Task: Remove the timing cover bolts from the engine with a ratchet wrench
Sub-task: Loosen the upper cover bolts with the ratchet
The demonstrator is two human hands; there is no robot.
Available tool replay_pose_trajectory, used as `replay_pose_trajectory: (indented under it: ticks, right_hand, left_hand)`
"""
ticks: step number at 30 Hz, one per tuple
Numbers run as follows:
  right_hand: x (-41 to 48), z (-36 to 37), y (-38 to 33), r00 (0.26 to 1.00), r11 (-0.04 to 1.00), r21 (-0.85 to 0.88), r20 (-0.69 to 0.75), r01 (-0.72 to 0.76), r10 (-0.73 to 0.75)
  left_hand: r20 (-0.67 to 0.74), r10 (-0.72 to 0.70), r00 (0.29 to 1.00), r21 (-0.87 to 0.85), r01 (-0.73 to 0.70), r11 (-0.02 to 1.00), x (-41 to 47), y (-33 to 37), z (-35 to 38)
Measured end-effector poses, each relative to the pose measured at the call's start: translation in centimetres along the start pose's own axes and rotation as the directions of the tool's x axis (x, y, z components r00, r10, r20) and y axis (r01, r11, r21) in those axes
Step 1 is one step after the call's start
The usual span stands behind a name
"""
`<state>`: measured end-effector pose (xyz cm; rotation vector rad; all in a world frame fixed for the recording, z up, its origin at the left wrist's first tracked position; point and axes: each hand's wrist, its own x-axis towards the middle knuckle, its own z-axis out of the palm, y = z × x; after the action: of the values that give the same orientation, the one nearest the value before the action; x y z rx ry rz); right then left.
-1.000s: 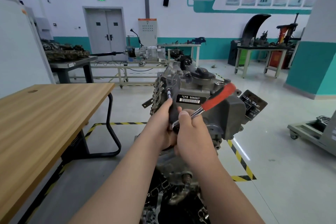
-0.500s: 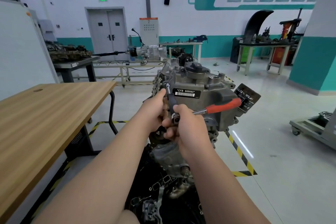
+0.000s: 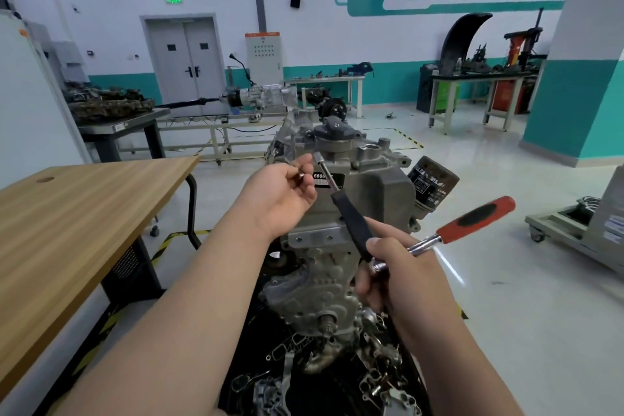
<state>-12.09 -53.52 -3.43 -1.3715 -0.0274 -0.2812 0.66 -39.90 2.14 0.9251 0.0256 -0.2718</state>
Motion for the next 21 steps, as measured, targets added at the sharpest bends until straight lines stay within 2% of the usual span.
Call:
replay_pose_trajectory:
  ticks: [5,9,16,21]
  right_hand:
    - [0.5,-3.1,0.2,0.998,0.995,-0.099,0.048,-0.027,0.032]
    - [1.1,-4.0,0.3,0.994,0.989,-0.144,0.107,-0.018,0.034]
    - [1.1,-4.1,0.5,0.985,0.988,-0.146,0.160,-0.042,0.066]
    - [0.8,-4.6,0.8,0.989,0.991,-0.119,0.134,-0.054,0.070]
  left_hand:
    - [-0.104,0.051,0.993,0.071,-0.044,0.997,1.1,-0.5,-0.3]
    - [-0.120,0.044,0.992,0.041,-0.040,0.998,1.2,-1.3,-0.4]
    - [-0.158,0.051,0.986,0.054,-0.043,0.998,1.3,-2.4,-0.3]
    - [-0.181,0.060,0.982,0.055,-0.050,0.997,1.2,-2.7,-0.1]
